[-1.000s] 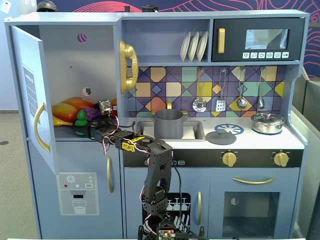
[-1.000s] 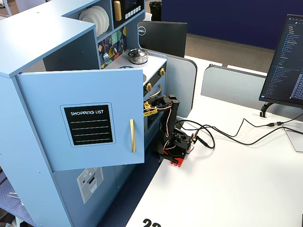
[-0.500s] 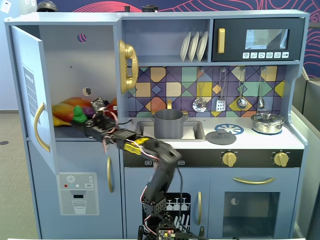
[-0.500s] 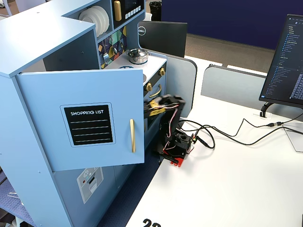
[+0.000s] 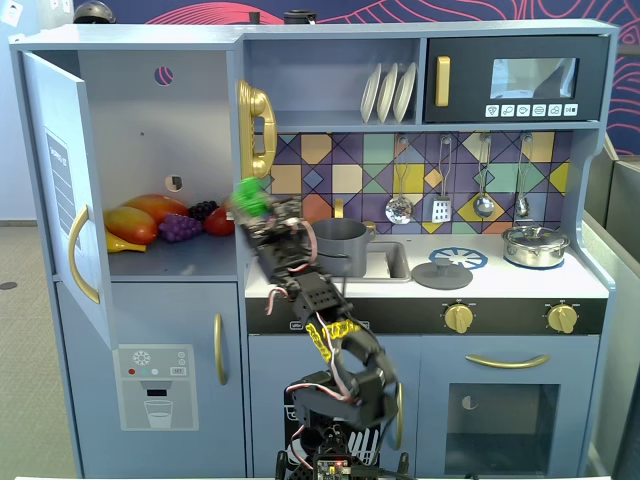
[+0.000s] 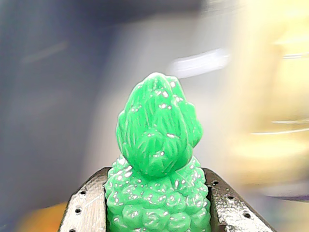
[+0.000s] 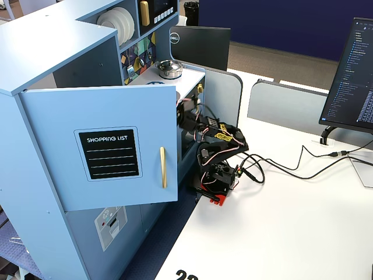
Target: Pick up the green pineapple from the left cabinet and place it in the gray recipient
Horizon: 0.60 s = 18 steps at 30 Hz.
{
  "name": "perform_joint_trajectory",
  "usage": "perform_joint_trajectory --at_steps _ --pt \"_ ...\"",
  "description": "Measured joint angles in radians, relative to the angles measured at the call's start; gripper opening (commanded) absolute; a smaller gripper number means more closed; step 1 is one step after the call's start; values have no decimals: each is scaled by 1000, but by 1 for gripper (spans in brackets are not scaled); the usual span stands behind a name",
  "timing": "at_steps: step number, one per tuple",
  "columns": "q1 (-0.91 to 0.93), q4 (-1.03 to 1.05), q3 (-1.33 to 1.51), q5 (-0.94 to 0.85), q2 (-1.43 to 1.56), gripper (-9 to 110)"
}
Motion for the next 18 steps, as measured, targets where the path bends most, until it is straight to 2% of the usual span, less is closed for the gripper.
perform_joint_trajectory --at_steps 5,9,12,18 --pt "298 166 -41 114 6 0" --pt "479 314 -138 138 -110 0" --pt "548 417 -225 138 -218 0" --pt "575 433 -330 112 -433 0"
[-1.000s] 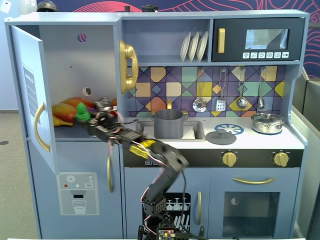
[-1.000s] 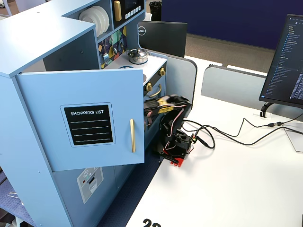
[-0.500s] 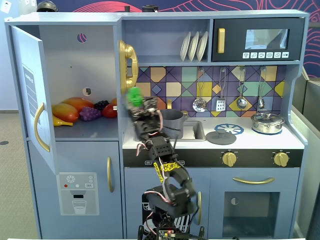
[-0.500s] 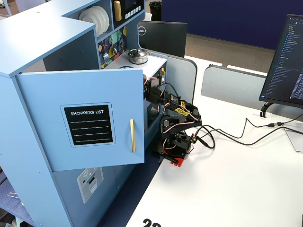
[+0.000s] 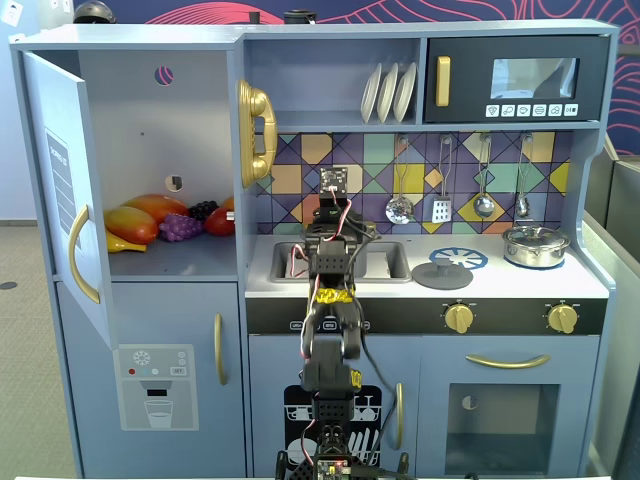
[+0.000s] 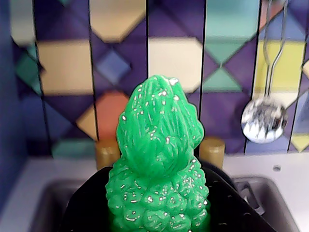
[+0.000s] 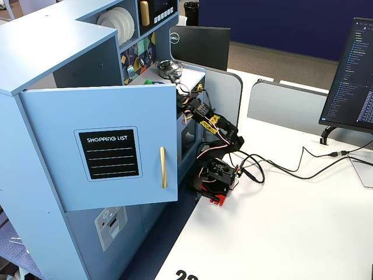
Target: Pick up the green pineapple from the left cabinet and place it in the gray recipient
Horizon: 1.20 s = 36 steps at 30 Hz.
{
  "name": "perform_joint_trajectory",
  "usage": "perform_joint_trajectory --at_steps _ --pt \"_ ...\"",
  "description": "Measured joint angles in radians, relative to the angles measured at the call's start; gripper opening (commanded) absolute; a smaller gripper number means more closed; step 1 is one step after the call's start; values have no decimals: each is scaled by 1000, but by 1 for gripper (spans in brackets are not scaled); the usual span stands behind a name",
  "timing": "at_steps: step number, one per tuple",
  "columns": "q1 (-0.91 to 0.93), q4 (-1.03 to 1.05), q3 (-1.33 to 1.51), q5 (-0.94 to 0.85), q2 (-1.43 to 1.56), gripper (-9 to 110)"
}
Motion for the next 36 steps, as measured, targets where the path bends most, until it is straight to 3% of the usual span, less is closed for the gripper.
perform_joint_trajectory --at_steps 7,10,13,19,23,26,33,36 --pt "11 -81 -110 -11 -250 0" --pt "15 -87 -169 -11 -347 19" --pt "14 -109 -199 28 -405 25" --pt "14 -137 -206 32 -416 17" --pt "12 -133 -137 32 -314 0" --pt "11 -20 -32 32 -141 0" --pt "20 549 293 78 371 0" --pt "37 698 459 84 495 0"
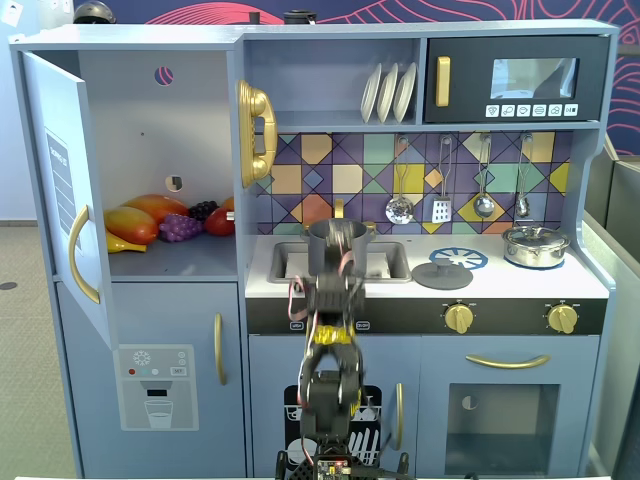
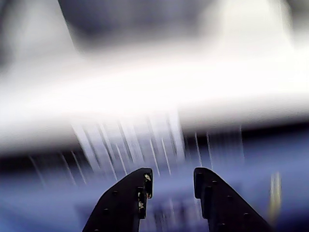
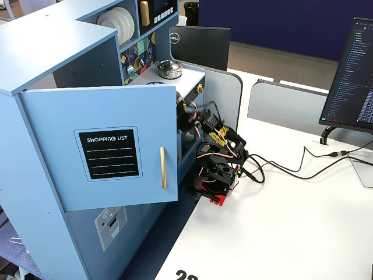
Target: Pick up the green pineapple from the left cabinet and place it in the gray recipient
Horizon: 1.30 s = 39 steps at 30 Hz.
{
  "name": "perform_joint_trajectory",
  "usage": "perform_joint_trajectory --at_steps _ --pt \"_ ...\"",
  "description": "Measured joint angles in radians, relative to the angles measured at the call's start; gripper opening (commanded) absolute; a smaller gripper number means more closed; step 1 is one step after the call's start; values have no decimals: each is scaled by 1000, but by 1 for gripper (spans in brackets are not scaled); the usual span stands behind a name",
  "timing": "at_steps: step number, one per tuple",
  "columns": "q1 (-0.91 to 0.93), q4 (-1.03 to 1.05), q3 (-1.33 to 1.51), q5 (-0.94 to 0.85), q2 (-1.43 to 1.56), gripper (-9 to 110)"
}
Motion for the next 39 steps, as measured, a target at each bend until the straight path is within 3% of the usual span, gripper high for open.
perform_joint_trajectory --at_steps 11,19,22,39 --pt "-48 -127 558 71 66 0" --pt "-110 189 575 84 130 0" --pt "-121 287 557 72 193 8" --pt "-80 301 571 44 249 9"
